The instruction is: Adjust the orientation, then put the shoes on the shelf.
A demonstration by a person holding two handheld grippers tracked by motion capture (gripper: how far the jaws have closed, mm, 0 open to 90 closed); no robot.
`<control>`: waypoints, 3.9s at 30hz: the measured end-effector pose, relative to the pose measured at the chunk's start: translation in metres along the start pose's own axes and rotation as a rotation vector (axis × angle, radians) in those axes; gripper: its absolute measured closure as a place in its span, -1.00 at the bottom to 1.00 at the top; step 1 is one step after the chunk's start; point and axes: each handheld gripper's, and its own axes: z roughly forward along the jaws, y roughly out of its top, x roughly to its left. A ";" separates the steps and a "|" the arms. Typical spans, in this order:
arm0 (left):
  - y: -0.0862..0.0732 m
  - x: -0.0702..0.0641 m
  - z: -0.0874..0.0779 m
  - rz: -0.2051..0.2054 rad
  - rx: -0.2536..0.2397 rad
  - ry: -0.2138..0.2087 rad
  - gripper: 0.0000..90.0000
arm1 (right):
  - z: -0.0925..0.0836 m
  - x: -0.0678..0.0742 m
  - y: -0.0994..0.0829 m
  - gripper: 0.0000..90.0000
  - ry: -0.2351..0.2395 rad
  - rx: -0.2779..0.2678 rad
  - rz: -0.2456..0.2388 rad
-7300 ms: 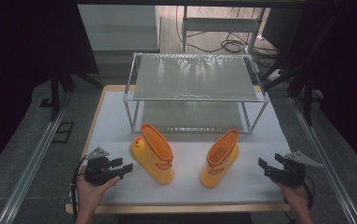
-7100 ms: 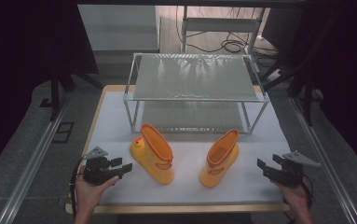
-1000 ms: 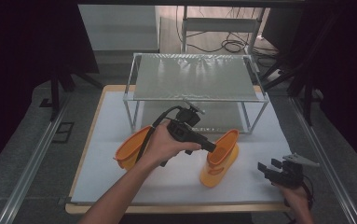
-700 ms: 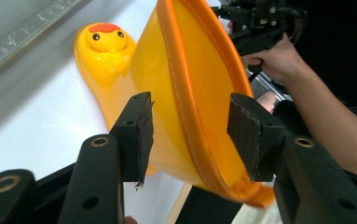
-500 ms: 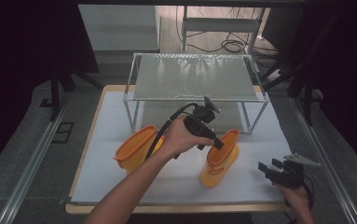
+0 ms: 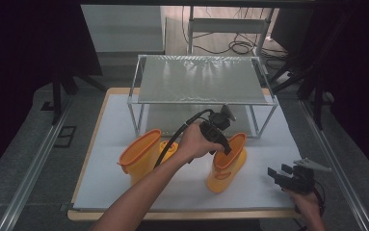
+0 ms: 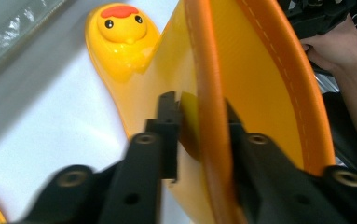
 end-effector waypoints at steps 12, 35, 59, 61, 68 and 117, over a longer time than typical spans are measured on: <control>-0.004 -0.001 -0.025 0.009 -0.021 0.006 0.93 | -0.001 -0.002 0.001 -0.28 -0.006 -0.005 0.004; -0.099 0.028 -0.091 -0.003 -0.082 0.091 0.93 | 0.001 0.005 0.000 -0.28 -0.001 0.001 -0.007; -0.146 0.052 -0.104 0.001 -0.097 0.105 0.65 | 0.003 0.006 0.000 -0.28 -0.001 0.006 -0.009; -0.145 0.053 -0.107 -0.002 -0.098 0.109 0.58 | 0.003 0.006 0.000 -0.28 -0.001 0.007 -0.009; -0.144 0.053 -0.116 -0.011 -0.129 0.098 0.27 | 0.002 0.004 0.000 -0.28 -0.003 0.008 -0.008; -0.151 0.071 -0.106 -0.054 -0.023 0.099 -0.07 | 0.003 0.003 -0.003 -0.28 -0.020 0.025 -0.001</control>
